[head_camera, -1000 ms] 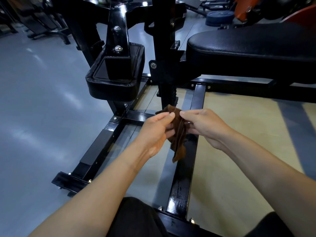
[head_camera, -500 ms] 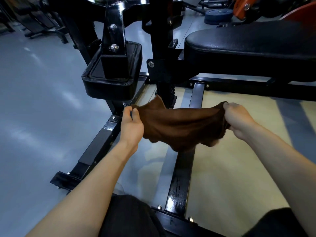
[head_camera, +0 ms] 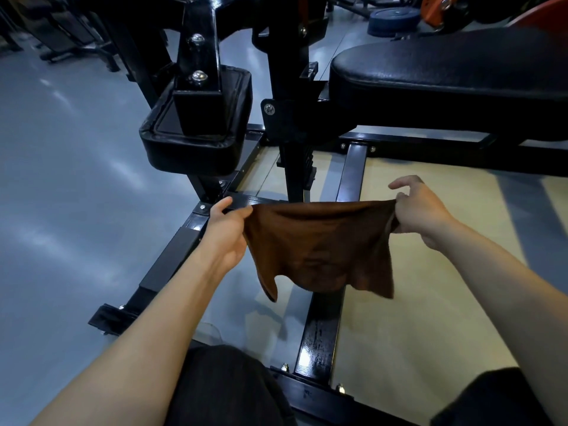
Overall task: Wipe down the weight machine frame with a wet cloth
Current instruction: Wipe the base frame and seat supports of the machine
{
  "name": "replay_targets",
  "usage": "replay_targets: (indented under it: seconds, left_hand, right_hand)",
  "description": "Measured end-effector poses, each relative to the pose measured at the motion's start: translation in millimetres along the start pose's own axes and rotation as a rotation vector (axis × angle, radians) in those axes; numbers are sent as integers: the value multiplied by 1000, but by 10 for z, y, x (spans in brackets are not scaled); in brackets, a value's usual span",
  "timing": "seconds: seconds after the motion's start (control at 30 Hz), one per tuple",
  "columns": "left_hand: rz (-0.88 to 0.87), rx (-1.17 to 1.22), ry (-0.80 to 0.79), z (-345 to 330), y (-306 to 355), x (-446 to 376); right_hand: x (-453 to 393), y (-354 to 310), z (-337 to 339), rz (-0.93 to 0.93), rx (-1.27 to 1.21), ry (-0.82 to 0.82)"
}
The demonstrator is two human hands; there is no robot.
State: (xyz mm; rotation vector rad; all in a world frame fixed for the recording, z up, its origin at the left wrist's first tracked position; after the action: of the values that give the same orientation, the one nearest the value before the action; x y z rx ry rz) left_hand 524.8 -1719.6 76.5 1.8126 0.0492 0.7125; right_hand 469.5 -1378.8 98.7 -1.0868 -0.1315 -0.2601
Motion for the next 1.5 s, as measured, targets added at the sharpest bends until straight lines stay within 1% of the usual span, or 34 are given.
replay_targets:
  seconds: [0.07,0.1,0.17,0.2,0.23,0.27,0.33,0.4,0.43,0.5,0.57,0.63,0.7,0.77,0.8,0.87,0.9,0.93,0.97,1.03,1.07,1.1,1.17,1.23,1.3,1.33,1.37,1.4,1.47,1.5]
  left_hand:
    - [-159,-240,6,-16,41,26]
    - [-245,-386,14,-27,71,47]
    - [-345,-645,17,-53,84,77]
    - [-353,-717,31,-56,76,76]
    - [-346,-745,46,-57,71,75]
    - [-313,-721,61,-61,68,86]
    - [-152,-527,87,-33,24,76]
    - [20,-326,76,-19,-46,71]
    - [67,-287,73,-6,-68,58]
    - [94,-279,74,0,-64,67]
    - [60,-295,-9,-73,-18,142]
    - [21,-383,-163,-183,5,212]
    - [-47,-575,-279,-281,-9,277]
    - [-159,-776,-334,-365,-40,327]
    - [-245,-865,-323,-388,-34,325]
    - [-405,-975,-239,-383,35,312]
    - [-436,-978,-199,-351,62,292]
    - [-440,-966,-176,-323,71,260]
    - [-437,-959,-158,-296,73,232]
    - [-426,-930,-157,-258,68,209]
    - [-422,-908,-172,-259,65,213]
    - [-419,-890,-190,-260,71,218]
    - [-425,-911,-230,-268,83,214]
    - [-451,-1019,-228,-260,99,199]
    - [-453,-1185,-182,-191,71,103]
    - [-437,-1226,-132,-148,67,72]
    - [-413,-1213,-96,-126,76,72]
    - [-393,-1123,-100,-113,86,84]
    - [-322,-798,-183,-112,89,133]
    - [-271,-673,-214,-119,86,166]
  right_hand:
    - [-45,58,-1,-166,-339,-29]
    - [-42,56,1,-230,-462,-63]
    - [-1,34,-16,-321,-605,-206]
    - [39,24,-34,-335,-612,-291]
    - [67,20,-44,-322,-569,-352]
    - [79,21,-49,-295,-508,-382]
    - [67,21,-31,-225,-392,-347]
    - [75,6,-31,-176,-288,-330]
    - [72,14,-36,-161,-233,-328]
    - [56,42,-30,-125,-104,-286]
    - [52,32,-12,-67,75,-200]
    - [59,-6,-6,-35,160,-114]
    - [55,-38,17,-51,112,-41]
    - [43,-70,31,-65,35,-57]
    - [35,-82,12,-59,17,-111]
    - [113,-120,-87,-61,26,-291]
    - [148,-113,-140,-65,64,-378]
    - [156,-88,-177,-54,141,-432]
    - [142,-57,-193,-14,298,-443]
    - [109,-33,-229,102,650,-396]
    - [103,-65,-241,175,762,-356]
    - [94,-102,-250,237,801,-321]
    - [103,-150,-232,297,698,-323]
    - [145,-177,-168,256,513,-345]
    - [171,-191,-98,230,393,-356]
    - [181,-204,-63,228,362,-354]
    - [188,-219,-25,224,346,-351]
    - [195,-222,15,208,326,-345]
    - [193,-205,70,158,240,-339]
    - [200,-206,84,141,178,-344]
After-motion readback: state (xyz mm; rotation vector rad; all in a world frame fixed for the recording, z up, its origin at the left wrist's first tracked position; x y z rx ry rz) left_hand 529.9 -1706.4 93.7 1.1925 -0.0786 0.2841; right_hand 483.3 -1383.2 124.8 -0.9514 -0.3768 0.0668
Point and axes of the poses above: each hand's wrist, its own x-axis away from the middle knuckle, its own z-axis out of the back of the hand, y = z × x, the point moved 6 cm from there along -x, towards the middle knuckle, and after that the axes turned 1 degree about z, right-handed, at the moved point
